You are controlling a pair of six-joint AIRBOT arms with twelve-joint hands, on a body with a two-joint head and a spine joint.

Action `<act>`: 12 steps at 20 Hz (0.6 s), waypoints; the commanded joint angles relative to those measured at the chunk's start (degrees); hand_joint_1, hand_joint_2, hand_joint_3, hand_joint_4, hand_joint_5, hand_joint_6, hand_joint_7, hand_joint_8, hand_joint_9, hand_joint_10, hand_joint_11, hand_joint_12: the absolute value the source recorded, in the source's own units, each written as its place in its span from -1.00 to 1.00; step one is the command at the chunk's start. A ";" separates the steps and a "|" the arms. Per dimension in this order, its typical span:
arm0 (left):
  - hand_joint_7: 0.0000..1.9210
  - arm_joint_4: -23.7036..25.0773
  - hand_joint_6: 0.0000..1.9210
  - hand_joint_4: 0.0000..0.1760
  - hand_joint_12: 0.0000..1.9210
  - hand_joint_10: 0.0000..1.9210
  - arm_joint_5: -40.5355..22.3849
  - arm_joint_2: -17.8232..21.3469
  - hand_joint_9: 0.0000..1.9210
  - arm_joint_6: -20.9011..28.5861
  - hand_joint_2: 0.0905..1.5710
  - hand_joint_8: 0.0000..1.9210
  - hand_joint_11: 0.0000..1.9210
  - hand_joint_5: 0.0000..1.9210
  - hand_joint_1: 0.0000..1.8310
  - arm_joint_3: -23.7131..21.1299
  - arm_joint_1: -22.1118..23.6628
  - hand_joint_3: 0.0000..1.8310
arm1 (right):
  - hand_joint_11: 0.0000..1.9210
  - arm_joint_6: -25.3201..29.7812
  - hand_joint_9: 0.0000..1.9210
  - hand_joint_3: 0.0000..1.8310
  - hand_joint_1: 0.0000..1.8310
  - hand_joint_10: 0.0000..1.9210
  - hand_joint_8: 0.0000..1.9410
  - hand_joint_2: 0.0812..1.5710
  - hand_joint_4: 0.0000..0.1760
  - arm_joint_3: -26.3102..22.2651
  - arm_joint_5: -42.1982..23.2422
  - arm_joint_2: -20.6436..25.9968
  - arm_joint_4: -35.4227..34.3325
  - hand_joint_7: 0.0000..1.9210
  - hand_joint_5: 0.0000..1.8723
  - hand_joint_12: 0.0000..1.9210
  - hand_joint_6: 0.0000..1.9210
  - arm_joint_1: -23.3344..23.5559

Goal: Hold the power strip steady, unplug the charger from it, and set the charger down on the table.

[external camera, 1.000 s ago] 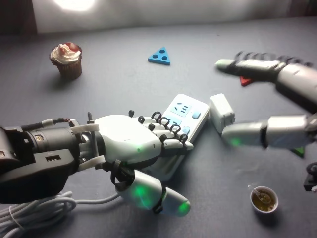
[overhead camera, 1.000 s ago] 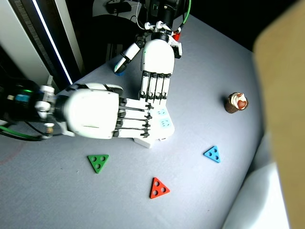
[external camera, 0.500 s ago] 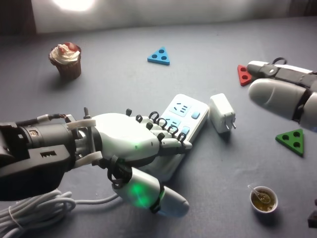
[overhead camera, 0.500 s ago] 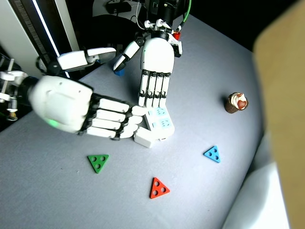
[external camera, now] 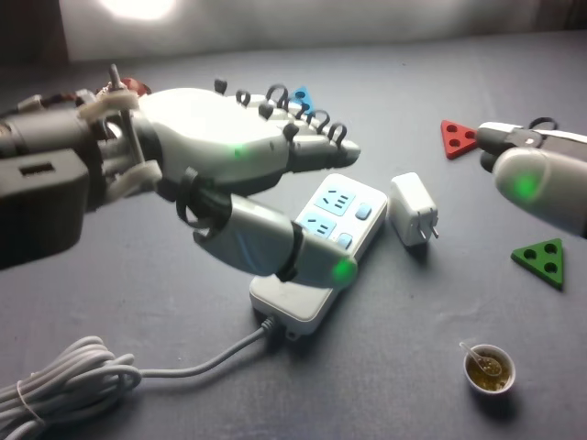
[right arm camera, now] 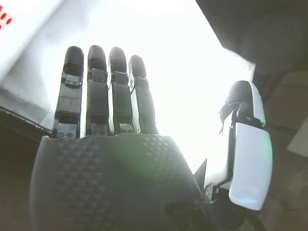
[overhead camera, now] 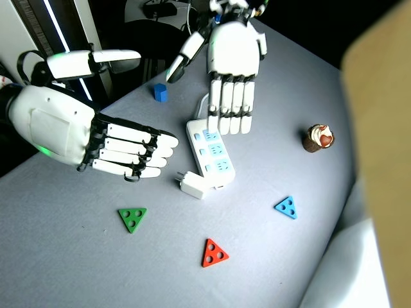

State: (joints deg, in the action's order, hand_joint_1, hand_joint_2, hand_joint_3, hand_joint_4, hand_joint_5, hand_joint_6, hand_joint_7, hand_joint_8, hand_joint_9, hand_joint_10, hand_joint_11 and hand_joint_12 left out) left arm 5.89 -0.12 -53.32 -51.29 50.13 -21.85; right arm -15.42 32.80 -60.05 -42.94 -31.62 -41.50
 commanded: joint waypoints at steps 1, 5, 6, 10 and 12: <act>-0.94 -0.17 -1.00 -1.00 -0.98 -1.00 -4.24 0.51 -0.95 -0.21 0.30 -1.00 -0.96 -0.95 -1.00 -0.25 1.49 -1.00 | -0.80 2.41 -0.65 -1.00 -0.60 -1.00 -1.00 0.17 -1.00 -0.47 -8.61 0.91 4.21 -0.64 -0.67 -0.68 -1.00 -0.03; -0.95 -0.17 -1.00 -1.00 -0.97 -1.00 -2.33 0.42 -0.96 -0.58 0.29 -1.00 -0.94 -0.98 -1.00 -0.52 4.59 -1.00 | -0.79 6.54 -0.64 -0.99 -0.55 -0.99 -1.00 0.19 -1.00 -2.45 -10.28 3.27 6.99 -0.64 -0.67 -0.67 -1.00 -1.57; -0.97 -0.24 -1.00 -1.00 -0.97 -1.00 -2.22 0.28 -0.97 -0.58 0.29 -1.00 -0.95 -1.00 -1.00 -0.63 4.97 -1.00 | -0.78 6.54 -0.63 -1.00 -0.54 -0.99 -0.99 0.19 -1.00 -2.51 -10.30 3.27 6.66 -0.63 -0.67 -0.66 -1.00 -1.57; -0.96 -0.91 -1.00 -1.00 -0.96 -0.99 -1.73 -0.10 -0.96 -0.51 0.27 -0.99 -0.92 -1.00 -1.00 -0.84 6.05 -1.00 | -0.79 6.54 -0.65 -1.00 -0.57 -1.00 -1.00 0.19 -1.00 -2.83 -10.07 2.70 4.90 -0.64 -0.68 -0.66 -1.00 -2.21; -0.95 -0.93 -0.99 -1.00 -0.96 -0.99 -1.71 0.26 -0.96 -0.55 0.28 -0.99 -0.92 -0.99 -1.00 -1.02 6.60 -1.00 | -0.78 6.45 -0.64 -0.99 -0.61 -0.99 -0.99 0.20 -1.00 -2.84 -10.07 2.38 4.39 -0.63 -0.68 -0.65 -1.00 -2.84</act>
State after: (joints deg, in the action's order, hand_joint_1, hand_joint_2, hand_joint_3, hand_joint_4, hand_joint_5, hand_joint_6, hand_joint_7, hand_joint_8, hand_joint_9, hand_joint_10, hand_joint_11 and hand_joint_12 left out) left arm 5.15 4.34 -53.28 -51.81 49.32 -16.08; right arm -9.65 30.11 -63.55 -40.97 -28.97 -44.58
